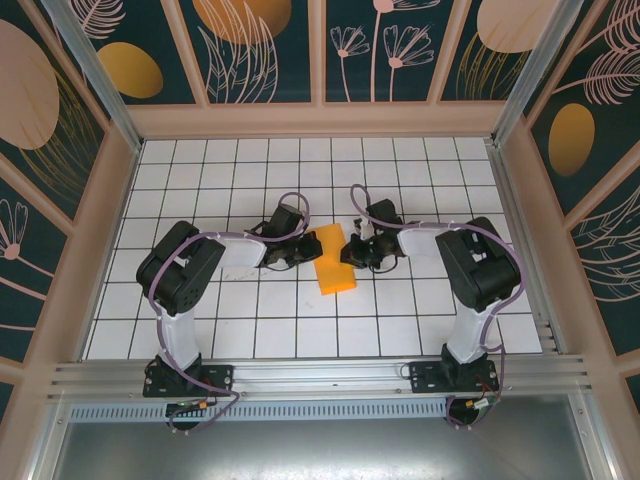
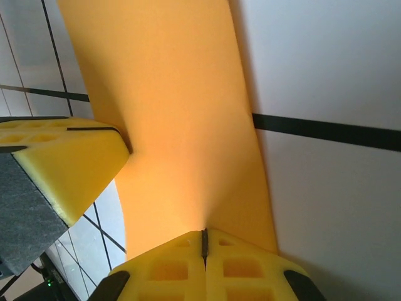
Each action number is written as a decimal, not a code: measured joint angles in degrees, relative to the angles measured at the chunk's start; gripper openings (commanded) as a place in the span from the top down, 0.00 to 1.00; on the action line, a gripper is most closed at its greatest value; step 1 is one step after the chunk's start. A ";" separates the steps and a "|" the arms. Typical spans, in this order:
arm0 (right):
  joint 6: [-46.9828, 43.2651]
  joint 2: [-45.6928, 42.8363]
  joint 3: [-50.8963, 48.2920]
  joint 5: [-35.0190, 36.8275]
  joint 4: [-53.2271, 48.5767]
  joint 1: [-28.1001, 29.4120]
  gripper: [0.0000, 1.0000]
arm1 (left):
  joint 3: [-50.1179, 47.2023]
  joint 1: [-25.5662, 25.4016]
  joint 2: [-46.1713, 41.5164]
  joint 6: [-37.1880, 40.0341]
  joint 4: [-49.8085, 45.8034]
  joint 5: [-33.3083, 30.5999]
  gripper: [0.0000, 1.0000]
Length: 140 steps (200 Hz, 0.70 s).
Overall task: Fold a paper plane with a square sheet of paper (pick it up from the middle)
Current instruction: Fold the square sheet of paper in half at the center of the table.
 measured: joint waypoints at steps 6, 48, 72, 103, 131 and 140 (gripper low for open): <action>-0.22 -0.09 -0.28 -0.15 0.33 -0.13 1.00 | 0.00 0.00 0.00 0.07 0.00 0.00 1.00; -2.54 -3.37 -3.17 -0.61 -1.66 -2.19 1.00 | 0.00 0.00 0.00 0.39 -0.02 0.00 1.00; -2.86 -4.81 -2.89 -0.79 -2.93 -2.40 1.00 | 0.04 0.00 0.00 0.59 -0.11 -0.02 1.00; -2.80 -4.17 0.22 -1.42 -2.58 -0.90 1.00 | 0.09 0.00 0.00 0.81 -0.15 0.00 1.00; -2.78 -1.53 1.53 -1.88 -1.29 0.66 1.00 | 0.09 0.00 0.00 0.81 -0.15 -0.02 1.00; -2.78 -0.83 1.40 -2.08 -1.29 0.94 1.00 | 0.09 0.00 0.00 0.81 -0.15 -0.02 1.00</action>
